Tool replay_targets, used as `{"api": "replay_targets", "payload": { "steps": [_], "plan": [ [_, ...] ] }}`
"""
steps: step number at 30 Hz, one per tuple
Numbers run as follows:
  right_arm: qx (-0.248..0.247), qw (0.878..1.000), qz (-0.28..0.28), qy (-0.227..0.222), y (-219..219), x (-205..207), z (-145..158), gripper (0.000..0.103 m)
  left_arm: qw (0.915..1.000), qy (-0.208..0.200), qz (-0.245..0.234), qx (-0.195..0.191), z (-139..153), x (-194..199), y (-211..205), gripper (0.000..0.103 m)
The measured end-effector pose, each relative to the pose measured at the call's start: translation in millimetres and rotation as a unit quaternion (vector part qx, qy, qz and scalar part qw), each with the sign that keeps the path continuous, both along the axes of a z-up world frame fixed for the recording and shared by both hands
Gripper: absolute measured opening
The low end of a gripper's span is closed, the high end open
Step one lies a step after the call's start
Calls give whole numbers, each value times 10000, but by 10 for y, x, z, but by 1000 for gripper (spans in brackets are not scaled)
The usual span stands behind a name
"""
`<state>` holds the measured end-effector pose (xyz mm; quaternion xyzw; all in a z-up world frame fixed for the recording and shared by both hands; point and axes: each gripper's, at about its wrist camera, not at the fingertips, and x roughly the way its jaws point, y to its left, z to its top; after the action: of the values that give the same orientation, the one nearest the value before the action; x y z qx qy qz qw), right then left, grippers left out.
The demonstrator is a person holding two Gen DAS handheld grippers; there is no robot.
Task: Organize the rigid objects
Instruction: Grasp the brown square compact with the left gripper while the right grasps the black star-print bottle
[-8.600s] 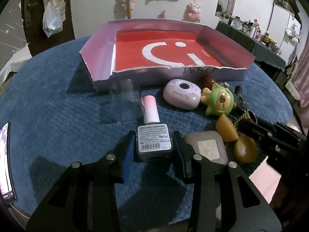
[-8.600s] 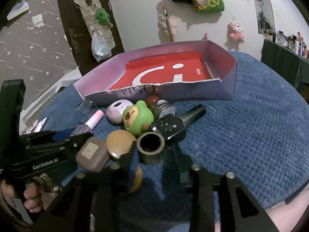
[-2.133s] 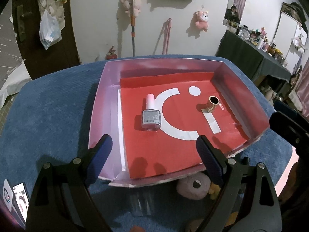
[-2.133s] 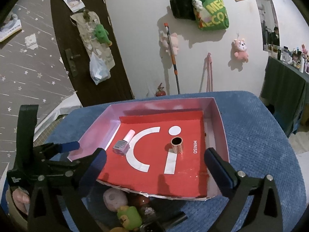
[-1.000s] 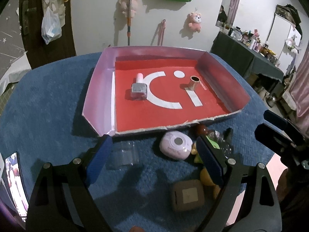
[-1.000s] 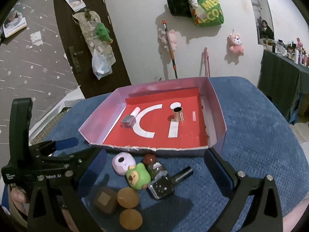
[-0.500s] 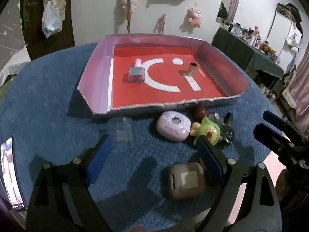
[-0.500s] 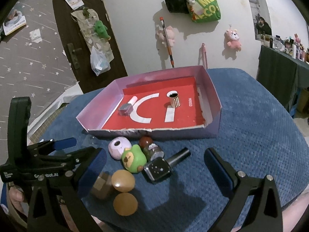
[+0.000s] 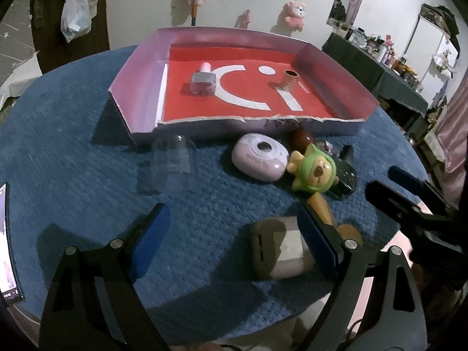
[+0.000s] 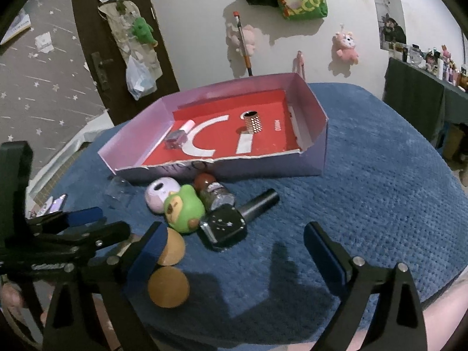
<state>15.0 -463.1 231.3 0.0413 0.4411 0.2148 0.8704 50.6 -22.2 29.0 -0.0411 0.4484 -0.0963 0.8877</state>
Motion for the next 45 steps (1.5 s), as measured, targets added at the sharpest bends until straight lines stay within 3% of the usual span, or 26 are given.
{"api": "replay_targets", "payload": {
  "steps": [18, 28, 33, 39, 45],
  "plan": [
    [-745, 9970, 78, 171, 130, 156, -299, 96, 9992, 202, -333, -3, -132, -131, -149, 89],
    [-800, 9955, -483, 148, -216, 144, -299, 95, 9992, 197, -328, -151, -156, -153, -32, 91],
    [-427, 9984, -366, -22, -149, 61, -198, 92, 9994, 167, -267, -142, -154, -170, 28, 91],
    [-345, 9988, -321, -87, 13, 90, -255, 88, 9998, 49, -188, -72, -163, -225, -13, 91],
    [-613, 9971, -418, -194, 82, 165, -304, 86, 9997, -6, -227, 96, -180, -282, -103, 89]
  ]
}}
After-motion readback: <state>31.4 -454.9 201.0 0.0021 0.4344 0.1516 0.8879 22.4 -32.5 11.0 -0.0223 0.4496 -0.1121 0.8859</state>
